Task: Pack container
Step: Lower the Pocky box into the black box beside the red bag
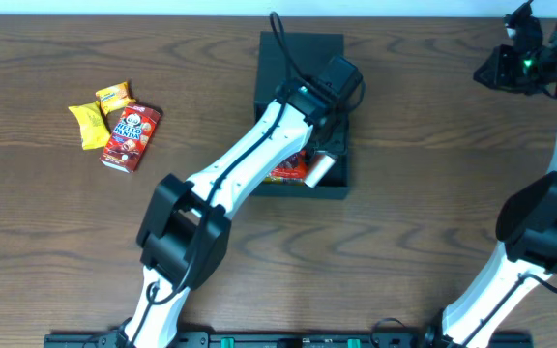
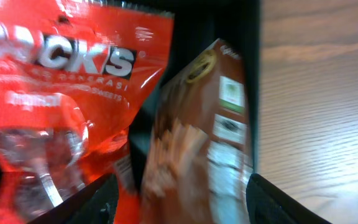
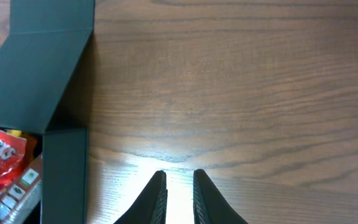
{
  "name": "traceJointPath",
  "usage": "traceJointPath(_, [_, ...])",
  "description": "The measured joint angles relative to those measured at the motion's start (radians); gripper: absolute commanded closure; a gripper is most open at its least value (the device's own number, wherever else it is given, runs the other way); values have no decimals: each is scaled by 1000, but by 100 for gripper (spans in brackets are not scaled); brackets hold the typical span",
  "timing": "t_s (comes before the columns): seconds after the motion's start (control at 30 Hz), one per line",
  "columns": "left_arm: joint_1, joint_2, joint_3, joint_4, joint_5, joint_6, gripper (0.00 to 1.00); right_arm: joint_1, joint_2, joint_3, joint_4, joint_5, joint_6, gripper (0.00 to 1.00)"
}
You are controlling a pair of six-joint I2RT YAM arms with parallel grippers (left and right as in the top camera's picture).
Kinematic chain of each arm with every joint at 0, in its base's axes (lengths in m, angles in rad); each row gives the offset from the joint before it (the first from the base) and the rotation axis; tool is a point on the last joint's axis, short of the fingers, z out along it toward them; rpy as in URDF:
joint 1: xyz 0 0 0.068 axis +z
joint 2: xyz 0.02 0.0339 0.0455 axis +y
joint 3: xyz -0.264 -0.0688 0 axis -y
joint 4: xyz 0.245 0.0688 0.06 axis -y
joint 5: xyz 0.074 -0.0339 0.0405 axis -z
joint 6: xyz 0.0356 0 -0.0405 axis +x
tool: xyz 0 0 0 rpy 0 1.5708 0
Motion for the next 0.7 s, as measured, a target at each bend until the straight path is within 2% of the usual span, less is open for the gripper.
traceJointPath(0.17, [0,18,2,1,14,0,34,-1,0,0,0,0,0,84])
traceJointPath(0.23, [0,18,2,1,14,-1,39,-1,0,0,0,-1,0,85])
traceJointPath(0.37, [0,18,5,-5,24,2,56,-1,0,0,0,-3,0,84])
traceJointPath(0.43, [-1,18,10,-10,30,0,58,-1,0,0,0,-7,0,84])
traceJointPath(0.5, [-1,18,23,-30,31,4,54,-1,0,0,0,-11,0,84])
traceJointPath(0.53, [-1,18,35,-46,31,8,46,-1,0,0,0,-13,0,84])
traceJointPath(0.63, [-1,21,97,-87,32,32,33,-1,0,0,0,-15,0,83])
traceJointPath(0.7, [-1,21,153,-113,30,57,27,-1,0,0,0,-16,0,83])
